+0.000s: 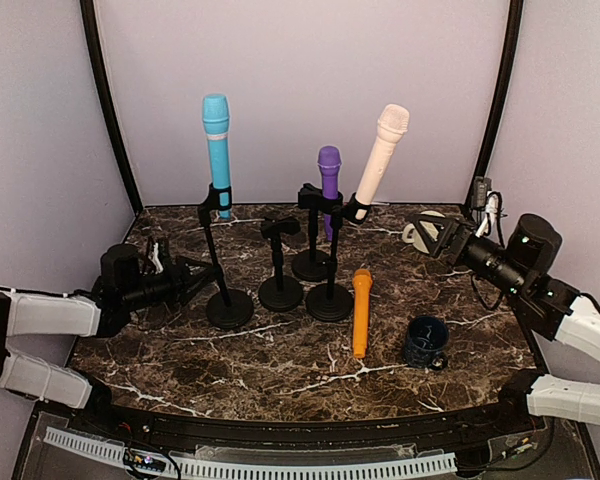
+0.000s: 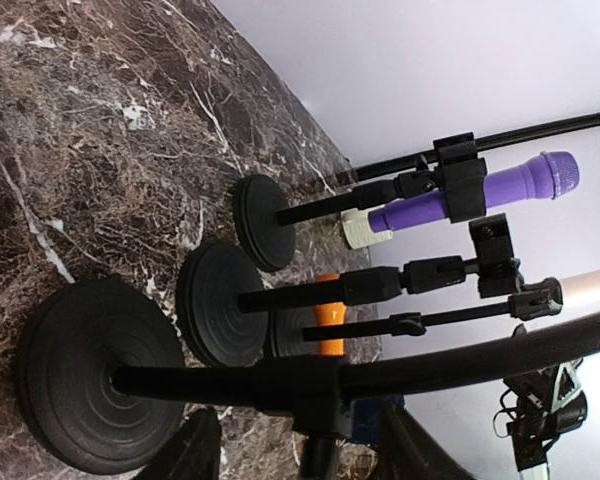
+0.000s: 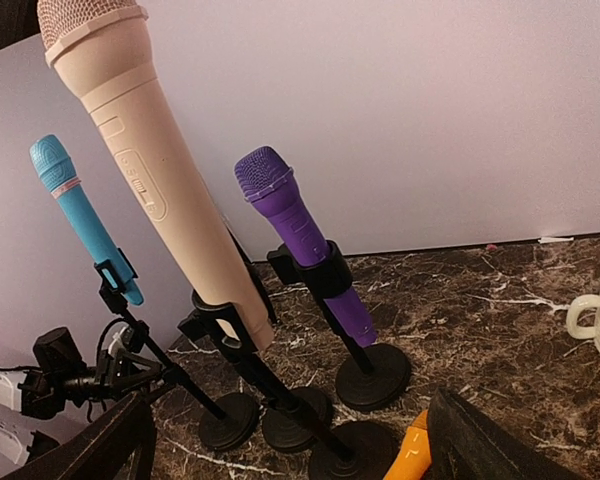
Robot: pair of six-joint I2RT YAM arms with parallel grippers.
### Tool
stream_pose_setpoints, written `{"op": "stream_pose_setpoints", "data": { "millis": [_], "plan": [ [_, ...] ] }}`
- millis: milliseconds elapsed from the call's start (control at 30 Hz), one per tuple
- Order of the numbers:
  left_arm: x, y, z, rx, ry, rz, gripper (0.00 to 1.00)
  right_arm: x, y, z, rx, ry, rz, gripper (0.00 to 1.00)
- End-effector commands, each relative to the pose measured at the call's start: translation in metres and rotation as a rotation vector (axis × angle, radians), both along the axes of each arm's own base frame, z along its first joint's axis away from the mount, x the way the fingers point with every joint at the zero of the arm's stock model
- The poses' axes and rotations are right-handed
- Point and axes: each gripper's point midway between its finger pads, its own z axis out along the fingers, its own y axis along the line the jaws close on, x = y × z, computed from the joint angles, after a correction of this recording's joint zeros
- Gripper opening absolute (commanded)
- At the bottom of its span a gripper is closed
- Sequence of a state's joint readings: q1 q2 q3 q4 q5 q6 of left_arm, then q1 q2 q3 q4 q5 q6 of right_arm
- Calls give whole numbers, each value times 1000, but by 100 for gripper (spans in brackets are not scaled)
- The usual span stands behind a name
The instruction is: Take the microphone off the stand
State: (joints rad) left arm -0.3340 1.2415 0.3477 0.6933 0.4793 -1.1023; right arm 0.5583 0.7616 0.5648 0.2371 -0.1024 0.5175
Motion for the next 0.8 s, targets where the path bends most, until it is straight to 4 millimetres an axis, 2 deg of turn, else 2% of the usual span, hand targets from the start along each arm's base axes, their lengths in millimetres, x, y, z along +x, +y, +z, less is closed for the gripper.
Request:
{"op": "stream_pose_setpoints", "data": {
  "millis": [0,100,267,367,533,567,767],
  "plan": [
    [5,14,18,241,-123,0,63,-5,-3,14,22,-47,-7,95],
    [3,23,31,368,-215,-6,69,-6,-5,13,24,-52,-13,95],
    [-5,22,47,584,-427,-82,69,-5,-3,13,22,-54,-6,95],
    [-12,23,45,737,-514,-97,69,-5,-2,14,29,-57,-4,95],
    [-26,7,49,897,-640,-135,71,-6,-3,12,32,-55,-6,95],
    [-23,11,49,944,-647,-105,72,-6,-3,11,31,-54,-7,95],
    [-21,2,43,1083,-697,-109,74,-7,-6,9,30,-51,-17,96]
  ]
}}
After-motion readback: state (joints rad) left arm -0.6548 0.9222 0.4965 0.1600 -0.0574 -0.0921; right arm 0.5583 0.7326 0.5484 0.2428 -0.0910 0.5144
